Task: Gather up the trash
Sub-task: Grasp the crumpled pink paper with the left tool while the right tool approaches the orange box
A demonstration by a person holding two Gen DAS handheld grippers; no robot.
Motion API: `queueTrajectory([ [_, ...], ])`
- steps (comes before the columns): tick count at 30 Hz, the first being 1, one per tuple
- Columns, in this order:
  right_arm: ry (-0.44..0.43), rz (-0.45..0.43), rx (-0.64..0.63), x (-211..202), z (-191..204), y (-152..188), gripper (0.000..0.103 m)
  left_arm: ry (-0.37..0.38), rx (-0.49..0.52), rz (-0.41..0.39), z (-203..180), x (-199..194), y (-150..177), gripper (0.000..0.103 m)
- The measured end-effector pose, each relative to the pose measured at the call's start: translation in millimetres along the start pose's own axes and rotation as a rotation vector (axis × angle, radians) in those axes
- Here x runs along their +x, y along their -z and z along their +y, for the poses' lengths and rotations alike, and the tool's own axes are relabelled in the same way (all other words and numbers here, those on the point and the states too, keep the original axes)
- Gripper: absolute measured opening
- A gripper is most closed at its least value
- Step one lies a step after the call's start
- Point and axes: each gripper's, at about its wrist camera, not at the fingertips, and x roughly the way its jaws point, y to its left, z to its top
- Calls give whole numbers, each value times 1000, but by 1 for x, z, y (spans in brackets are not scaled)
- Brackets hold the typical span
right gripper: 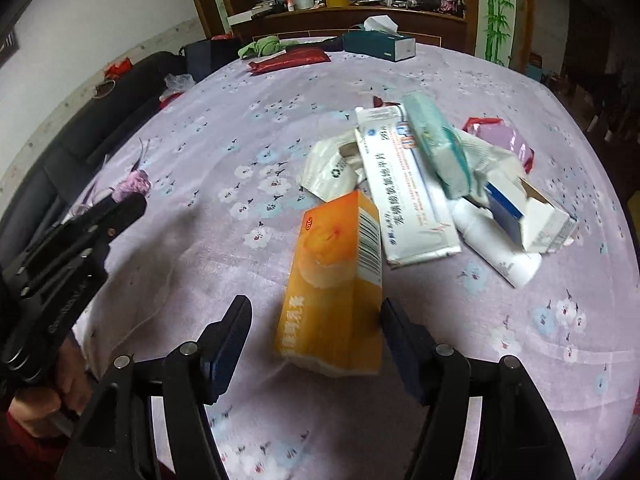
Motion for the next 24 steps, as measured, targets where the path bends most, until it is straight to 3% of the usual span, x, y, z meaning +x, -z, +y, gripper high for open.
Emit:
queueTrajectory([
  [7, 55, 27, -4, 13, 6, -2, 69, -32, 12, -16, 4, -3, 1, 24],
  [10, 58, 36, 11, 14, 3, -1, 55, -32, 11, -15, 5, -2, 2, 24],
  [24, 7, -28, 83, -14, -12, 14, 52, -15, 27, -26, 1, -5, -1, 24],
])
